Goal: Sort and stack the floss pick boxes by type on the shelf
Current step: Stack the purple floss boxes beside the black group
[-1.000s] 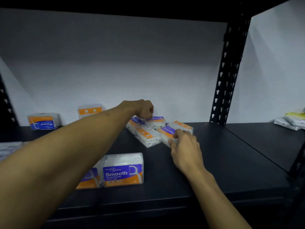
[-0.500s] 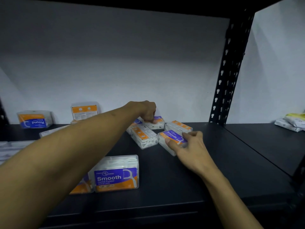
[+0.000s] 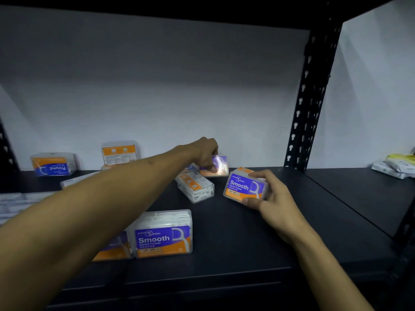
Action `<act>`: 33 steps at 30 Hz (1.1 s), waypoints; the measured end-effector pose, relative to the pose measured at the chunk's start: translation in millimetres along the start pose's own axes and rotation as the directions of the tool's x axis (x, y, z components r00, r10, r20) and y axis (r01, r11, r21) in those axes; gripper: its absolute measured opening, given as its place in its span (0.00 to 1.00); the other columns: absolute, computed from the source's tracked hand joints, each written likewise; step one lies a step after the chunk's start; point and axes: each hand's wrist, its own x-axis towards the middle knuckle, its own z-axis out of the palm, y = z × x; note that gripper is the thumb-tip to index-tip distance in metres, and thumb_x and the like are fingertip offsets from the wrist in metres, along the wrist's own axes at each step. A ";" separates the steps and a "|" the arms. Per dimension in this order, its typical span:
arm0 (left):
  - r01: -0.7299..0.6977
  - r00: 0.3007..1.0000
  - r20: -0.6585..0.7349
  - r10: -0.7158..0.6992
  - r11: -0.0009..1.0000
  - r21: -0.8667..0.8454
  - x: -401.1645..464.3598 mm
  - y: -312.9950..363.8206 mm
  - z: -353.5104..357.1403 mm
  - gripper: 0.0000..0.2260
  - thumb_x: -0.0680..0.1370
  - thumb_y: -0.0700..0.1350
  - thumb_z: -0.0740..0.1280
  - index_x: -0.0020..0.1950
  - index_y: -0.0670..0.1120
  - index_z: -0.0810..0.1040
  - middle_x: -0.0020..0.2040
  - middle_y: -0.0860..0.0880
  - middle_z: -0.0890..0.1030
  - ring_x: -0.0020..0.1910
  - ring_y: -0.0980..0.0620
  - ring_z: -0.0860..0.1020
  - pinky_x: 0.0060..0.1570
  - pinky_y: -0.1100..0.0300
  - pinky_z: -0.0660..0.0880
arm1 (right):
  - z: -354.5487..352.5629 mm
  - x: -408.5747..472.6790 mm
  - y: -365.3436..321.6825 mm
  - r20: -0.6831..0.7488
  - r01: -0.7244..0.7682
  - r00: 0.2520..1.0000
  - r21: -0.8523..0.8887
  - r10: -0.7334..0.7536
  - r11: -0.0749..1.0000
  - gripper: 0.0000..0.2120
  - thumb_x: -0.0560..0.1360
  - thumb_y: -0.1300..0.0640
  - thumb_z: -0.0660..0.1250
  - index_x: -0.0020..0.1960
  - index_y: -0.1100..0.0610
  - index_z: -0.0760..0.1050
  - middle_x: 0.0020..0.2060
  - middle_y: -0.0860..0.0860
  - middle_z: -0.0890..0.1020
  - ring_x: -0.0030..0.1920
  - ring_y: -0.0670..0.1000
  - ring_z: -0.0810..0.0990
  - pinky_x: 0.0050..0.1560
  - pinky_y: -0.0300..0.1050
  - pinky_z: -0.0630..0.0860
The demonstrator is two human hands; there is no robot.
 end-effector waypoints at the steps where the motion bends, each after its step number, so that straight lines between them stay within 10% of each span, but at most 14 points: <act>1: 0.006 1.000 -0.019 -0.006 1.000 -0.018 -2.2 -1.5 -2.3 0.25 0.70 0.48 0.79 0.63 0.42 0.77 0.62 0.43 0.79 0.58 0.45 0.77 0.57 0.55 0.75 | -0.4 0.9 0.1 -0.017 -0.001 1.000 0.041 0.002 0.999 0.19 0.70 0.67 0.76 0.53 0.49 0.77 0.51 0.52 0.84 0.51 0.53 0.84 0.54 0.53 0.82; 10: -0.010 0.992 -0.128 -0.011 0.986 -0.164 -51.1 -4.7 -67.4 0.26 0.68 0.49 0.80 0.63 0.42 0.80 0.60 0.45 0.82 0.56 0.46 0.80 0.52 0.60 0.74 | 3.9 -2.8 -10.3 0.003 0.009 1.000 0.319 -0.010 0.948 0.12 0.70 0.70 0.74 0.50 0.59 0.78 0.55 0.54 0.84 0.52 0.55 0.85 0.52 0.53 0.81; 15: 0.117 0.992 0.069 -0.101 0.944 -0.307 -111.3 -32.5 -84.9 0.19 0.69 0.40 0.79 0.58 0.40 0.82 0.52 0.41 0.85 0.47 0.45 0.84 0.47 0.52 0.83 | 20.8 -14.0 -15.4 0.202 0.009 0.977 0.269 -0.065 0.963 0.18 0.71 0.69 0.74 0.59 0.56 0.80 0.53 0.49 0.85 0.52 0.47 0.85 0.50 0.38 0.80; 33: 0.173 0.962 0.240 -0.131 0.971 -0.163 -214.7 -84.9 -49.4 0.21 0.73 0.46 0.76 0.65 0.44 0.79 0.59 0.49 0.82 0.58 0.51 0.80 0.60 0.55 0.77 | 66.0 -18.1 -31.1 0.254 0.131 0.957 0.050 -0.140 0.990 0.22 0.73 0.62 0.74 0.66 0.51 0.78 0.57 0.50 0.83 0.54 0.43 0.83 0.53 0.40 0.82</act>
